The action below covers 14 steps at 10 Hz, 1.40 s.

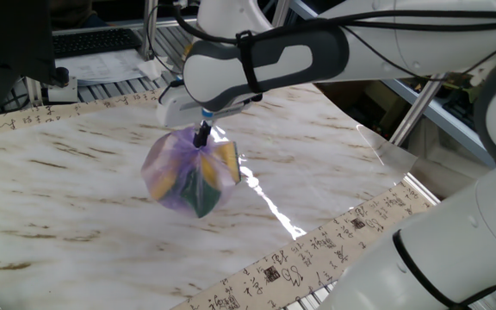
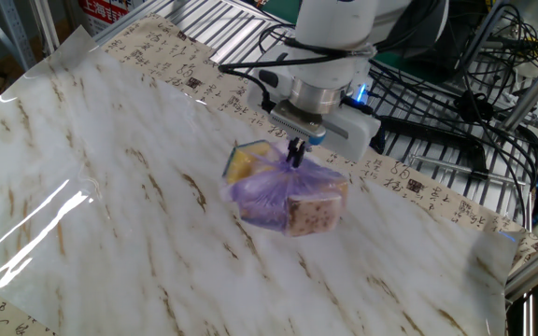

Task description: Pick up a bag of things

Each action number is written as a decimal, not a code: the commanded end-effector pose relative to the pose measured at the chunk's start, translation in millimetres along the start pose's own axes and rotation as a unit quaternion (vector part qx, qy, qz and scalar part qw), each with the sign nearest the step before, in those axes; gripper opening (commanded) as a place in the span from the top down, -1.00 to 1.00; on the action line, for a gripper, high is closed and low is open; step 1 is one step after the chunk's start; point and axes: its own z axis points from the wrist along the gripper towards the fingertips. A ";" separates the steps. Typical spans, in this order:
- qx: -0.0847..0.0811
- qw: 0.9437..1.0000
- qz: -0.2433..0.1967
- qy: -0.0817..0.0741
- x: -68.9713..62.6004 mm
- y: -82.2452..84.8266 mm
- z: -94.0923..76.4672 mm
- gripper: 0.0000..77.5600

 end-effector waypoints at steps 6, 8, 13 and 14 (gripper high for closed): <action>-0.006 1.000 0.000 0.003 -6.9 -7.6 21.9 0.97; -0.007 1.000 0.011 0.009 -7.0 -7.8 21.8 0.97; 0.000 1.000 0.005 0.015 -7.2 -8.2 21.5 -1.00; 0.000 1.000 0.005 0.015 -7.2 -8.2 21.5 -1.00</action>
